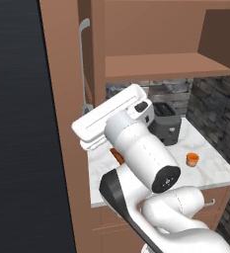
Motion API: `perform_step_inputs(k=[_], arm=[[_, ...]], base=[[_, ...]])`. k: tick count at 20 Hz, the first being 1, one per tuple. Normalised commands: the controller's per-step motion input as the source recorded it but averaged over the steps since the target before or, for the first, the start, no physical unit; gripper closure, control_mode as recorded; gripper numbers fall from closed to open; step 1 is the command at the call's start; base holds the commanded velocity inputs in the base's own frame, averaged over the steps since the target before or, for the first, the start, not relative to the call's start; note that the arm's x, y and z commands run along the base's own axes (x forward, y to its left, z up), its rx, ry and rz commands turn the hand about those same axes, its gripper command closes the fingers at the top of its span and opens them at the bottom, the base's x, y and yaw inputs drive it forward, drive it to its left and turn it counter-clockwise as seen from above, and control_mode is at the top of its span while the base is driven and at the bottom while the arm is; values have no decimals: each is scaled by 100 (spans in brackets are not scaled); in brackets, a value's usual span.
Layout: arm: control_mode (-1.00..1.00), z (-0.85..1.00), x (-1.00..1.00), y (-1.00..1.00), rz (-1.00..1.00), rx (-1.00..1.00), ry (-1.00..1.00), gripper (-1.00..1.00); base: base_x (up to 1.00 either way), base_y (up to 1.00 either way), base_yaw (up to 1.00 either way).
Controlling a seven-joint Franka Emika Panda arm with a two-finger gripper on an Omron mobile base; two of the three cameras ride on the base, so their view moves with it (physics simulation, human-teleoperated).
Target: Pick the bread, place it on the cutting board, pick the jam, place it on the counter, and close the cabinet.
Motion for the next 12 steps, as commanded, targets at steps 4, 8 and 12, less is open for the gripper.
perform_step_inputs(k=[4, 8, 12], arm=[[-100, -4, 41, 1, -2, 0, 0, -100], [-100, 0, 53, 0, -4, 2, 0, -100], [-100, 0, 54, -12, -4, 6, 0, -100]], base=[[0, 0, 0], [0, 0, 0], [0, 0, 0]])
